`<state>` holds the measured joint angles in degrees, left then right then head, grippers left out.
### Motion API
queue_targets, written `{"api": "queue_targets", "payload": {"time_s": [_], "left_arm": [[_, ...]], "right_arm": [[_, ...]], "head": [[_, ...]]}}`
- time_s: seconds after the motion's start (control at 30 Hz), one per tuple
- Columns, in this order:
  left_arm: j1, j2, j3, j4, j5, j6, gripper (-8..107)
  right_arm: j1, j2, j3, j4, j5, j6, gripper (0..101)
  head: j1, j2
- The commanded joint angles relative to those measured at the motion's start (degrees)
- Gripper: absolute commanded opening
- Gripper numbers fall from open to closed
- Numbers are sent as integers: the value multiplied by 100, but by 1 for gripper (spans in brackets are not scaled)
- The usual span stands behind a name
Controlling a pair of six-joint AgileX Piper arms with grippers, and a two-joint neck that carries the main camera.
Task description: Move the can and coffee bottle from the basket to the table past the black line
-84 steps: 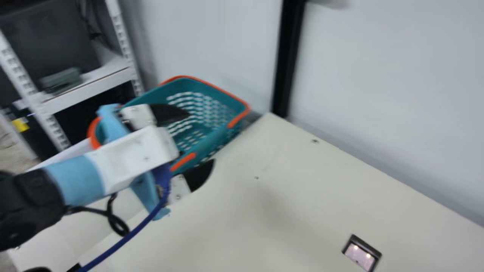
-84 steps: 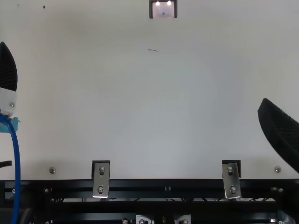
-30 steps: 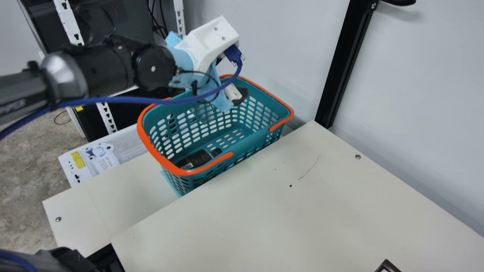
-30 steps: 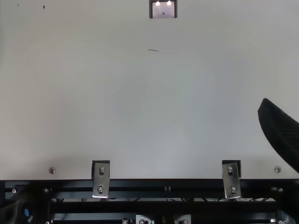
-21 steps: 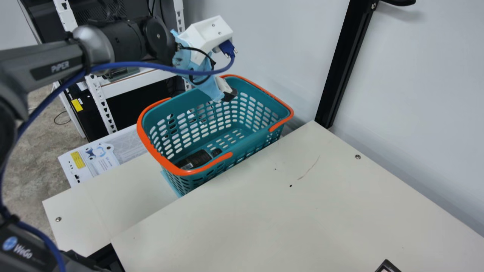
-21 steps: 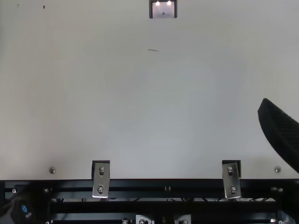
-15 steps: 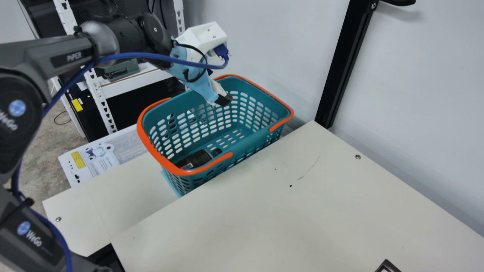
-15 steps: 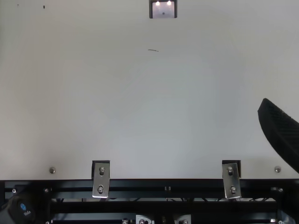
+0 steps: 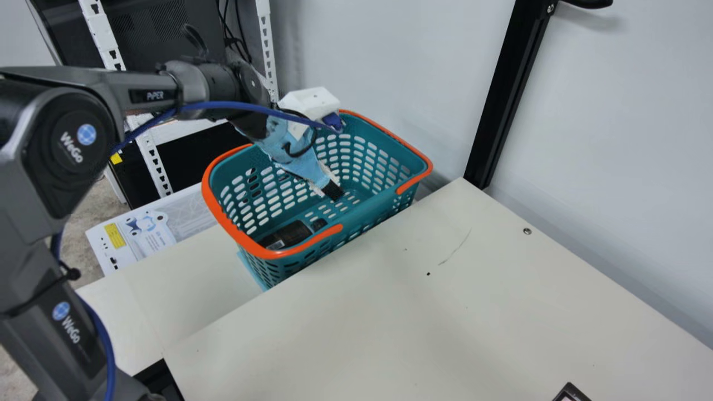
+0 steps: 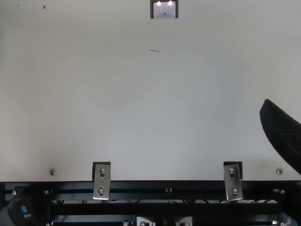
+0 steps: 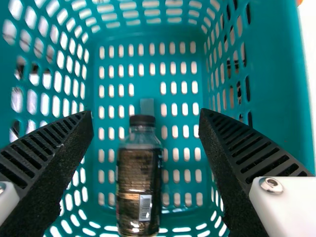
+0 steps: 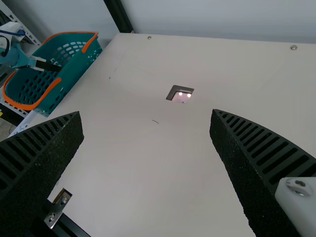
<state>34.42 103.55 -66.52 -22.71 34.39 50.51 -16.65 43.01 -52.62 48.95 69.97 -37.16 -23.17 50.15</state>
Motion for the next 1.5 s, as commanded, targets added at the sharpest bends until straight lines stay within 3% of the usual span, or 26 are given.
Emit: {"api": "queue_targets", "payload": {"time_s": [0.0, 0.27, 0.8, 1.47], "left_arm": [[-15, 104, 14, 131, -31, -314, 90], [-27, 578, -119, 827, -52, -1103, 90], [20, 1541, -701, 1793, 594, -1598, 90], [-84, 2458, -1337, 2243, 907, -1814, 90]], "right_arm": [[0, 0, 0, 0, 0, 0, 101], [0, 0, 0, 0, 0, 0, 101], [0, 0, 0, 0, 0, 0, 101], [0, 0, 0, 0, 0, 0, 101]], "head": [[-179, 95], [-179, 95], [-179, 95], [-179, 95]]}}
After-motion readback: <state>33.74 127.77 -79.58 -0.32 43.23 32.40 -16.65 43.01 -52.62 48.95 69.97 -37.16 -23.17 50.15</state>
